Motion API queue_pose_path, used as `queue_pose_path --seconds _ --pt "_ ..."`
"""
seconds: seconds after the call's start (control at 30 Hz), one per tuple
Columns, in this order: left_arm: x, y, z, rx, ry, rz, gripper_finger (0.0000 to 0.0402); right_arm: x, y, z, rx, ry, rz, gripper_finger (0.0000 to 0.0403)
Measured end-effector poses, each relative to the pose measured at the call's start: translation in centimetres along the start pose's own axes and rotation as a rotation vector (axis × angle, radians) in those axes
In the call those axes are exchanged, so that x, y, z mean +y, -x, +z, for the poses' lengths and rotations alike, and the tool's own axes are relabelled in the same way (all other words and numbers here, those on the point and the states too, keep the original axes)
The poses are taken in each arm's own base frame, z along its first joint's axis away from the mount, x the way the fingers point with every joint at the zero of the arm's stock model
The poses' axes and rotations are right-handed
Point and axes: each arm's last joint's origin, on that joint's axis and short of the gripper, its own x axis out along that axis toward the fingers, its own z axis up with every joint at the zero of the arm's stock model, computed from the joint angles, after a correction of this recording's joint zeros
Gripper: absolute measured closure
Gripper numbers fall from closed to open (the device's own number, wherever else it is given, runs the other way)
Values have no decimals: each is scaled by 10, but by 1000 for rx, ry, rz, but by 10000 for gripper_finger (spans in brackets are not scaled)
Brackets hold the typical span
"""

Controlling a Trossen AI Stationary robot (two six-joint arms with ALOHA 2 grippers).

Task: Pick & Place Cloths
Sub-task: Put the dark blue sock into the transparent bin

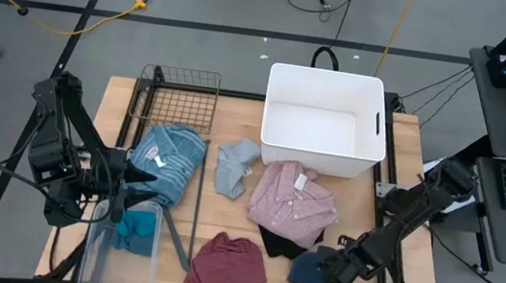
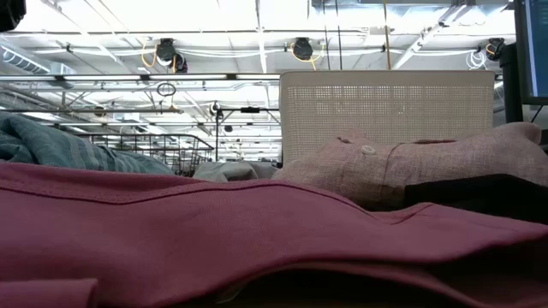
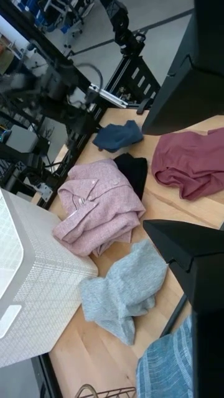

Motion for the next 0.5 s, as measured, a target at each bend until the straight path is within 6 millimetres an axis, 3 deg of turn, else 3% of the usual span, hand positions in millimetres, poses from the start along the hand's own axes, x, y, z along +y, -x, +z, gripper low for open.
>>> queue_pose_path --seconds 0.5 --pt "-7 0 2 -23 75 -42 163 37 104 25 -305 203 -127 400"
